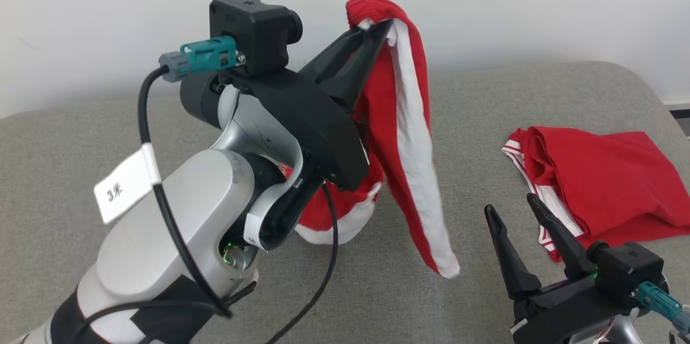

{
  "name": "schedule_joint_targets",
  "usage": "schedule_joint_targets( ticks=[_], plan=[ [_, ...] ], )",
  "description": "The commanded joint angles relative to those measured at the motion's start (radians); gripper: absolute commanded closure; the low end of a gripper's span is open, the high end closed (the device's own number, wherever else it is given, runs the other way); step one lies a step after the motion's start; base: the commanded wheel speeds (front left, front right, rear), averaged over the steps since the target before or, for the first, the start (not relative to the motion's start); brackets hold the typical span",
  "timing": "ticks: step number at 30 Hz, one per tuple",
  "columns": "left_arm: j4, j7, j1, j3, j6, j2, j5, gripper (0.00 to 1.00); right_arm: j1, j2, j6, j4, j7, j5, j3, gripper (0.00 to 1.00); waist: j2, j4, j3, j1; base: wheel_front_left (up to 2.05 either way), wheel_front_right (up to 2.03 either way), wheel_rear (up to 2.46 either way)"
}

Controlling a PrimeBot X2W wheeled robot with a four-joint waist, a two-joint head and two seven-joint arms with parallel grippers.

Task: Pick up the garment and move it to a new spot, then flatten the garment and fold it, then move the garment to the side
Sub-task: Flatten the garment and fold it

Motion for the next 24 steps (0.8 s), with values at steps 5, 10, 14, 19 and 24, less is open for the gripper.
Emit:
schedule_joint_targets(
  ticks=[5,10,14,19,24],
  plan=[
    [0.07,0.026,0.085,0.008,0.055,0.02,-0.035,1.0,0.007,-0.001,-0.001,0.003,-0.01,0.011,0.007,0.0,0.0001,-0.005,-0.003,0.0001,0.0,0.0,0.0],
    [0.19,0.042,0.225,0.027,0.099,0.081,-0.084,1.0,0.007,-0.001,-0.001,-0.003,-0.008,0.004,0.01,0.0,0.0001,-0.008,0.007,0.0001,0.0,0.0,0.0],
    [0.297,0.039,0.308,0.048,0.105,0.133,-0.113,1.0,0.002,-0.001,-0.001,-0.011,0.001,-0.007,0.013,0.0,0.0001,-0.003,0.019,0.0001,0.0,0.0,0.0],
    [0.388,0.038,0.356,0.077,0.096,0.163,-0.156,1.0,-0.001,-0.001,-0.001,-0.019,0.006,-0.013,0.016,0.0,0.0001,0.009,0.03,0.0001,0.0,0.0,0.0],
    [0.44,0.047,0.39,0.095,0.083,0.182,-0.184,1.0,-0.006,-0.001,-0.001,-0.025,0.009,-0.013,0.015,0.0,0.0001,0.024,0.036,0.0001,0.0,0.0,0.0]
  ],
)
